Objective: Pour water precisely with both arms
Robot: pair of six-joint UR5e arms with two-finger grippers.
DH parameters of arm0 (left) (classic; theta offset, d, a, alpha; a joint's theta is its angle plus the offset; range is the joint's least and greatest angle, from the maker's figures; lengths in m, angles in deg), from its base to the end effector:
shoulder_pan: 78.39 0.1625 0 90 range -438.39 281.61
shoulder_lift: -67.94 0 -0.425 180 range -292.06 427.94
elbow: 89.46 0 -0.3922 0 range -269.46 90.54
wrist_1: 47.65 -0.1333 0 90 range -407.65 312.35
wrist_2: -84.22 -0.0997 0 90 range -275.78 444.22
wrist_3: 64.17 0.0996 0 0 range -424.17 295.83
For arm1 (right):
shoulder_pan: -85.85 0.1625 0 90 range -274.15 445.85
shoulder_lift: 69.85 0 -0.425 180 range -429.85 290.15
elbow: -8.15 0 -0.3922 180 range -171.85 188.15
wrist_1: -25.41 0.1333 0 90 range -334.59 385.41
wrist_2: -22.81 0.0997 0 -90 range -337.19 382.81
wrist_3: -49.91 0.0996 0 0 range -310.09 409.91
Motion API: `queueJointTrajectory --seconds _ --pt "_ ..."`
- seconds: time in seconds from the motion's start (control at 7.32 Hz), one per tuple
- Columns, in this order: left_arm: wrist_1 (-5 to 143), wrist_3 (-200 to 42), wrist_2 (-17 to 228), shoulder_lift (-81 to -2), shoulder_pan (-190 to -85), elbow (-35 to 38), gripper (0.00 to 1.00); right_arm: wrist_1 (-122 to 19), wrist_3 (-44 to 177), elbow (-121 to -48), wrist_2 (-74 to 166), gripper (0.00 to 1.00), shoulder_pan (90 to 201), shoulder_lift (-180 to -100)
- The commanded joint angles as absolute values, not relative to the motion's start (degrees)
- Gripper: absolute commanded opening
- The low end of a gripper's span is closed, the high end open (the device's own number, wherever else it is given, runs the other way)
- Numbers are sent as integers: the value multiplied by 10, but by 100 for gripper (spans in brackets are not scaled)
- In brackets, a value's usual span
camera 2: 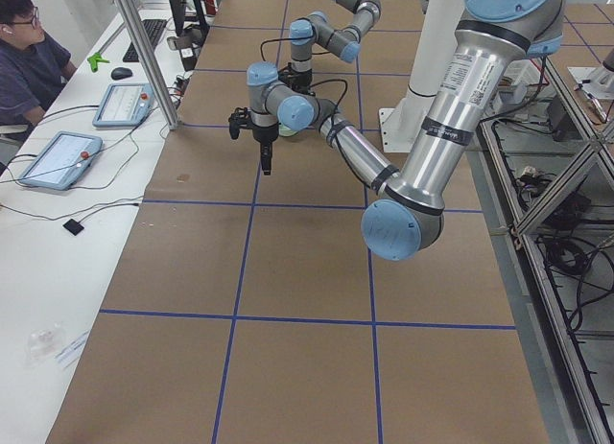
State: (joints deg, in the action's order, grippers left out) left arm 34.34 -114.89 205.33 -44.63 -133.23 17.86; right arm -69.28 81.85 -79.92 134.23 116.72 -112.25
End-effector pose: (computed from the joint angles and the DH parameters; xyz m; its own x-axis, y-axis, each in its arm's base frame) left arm 0.2750 -0.5325 0.3232 0.7222 -0.0840 -0.6866 0.1106 0.9939 -0.0052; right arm -0.5717 -0.4547 0.1731 0.5737 -0.5774 0.5809 0.4059 0.8164 0.4107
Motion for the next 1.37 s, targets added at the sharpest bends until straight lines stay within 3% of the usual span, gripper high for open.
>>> queueJointTrajectory --seconds 0.0,0.41,0.68,1.23 --pt "343 -1150 2052 -446 -1332 186 100 -690 822 -816 1336 0 1175 -1123" --pt "342 -1153 2053 -446 -1332 193 100 -650 831 -858 1317 0 1193 -1138" --pt "342 -1153 2053 -446 -1331 193 100 -489 912 -884 1282 0 1212 -1218" --pt "341 -1155 2053 -454 -1328 190 100 -425 1058 -951 1059 0 1225 -1273"
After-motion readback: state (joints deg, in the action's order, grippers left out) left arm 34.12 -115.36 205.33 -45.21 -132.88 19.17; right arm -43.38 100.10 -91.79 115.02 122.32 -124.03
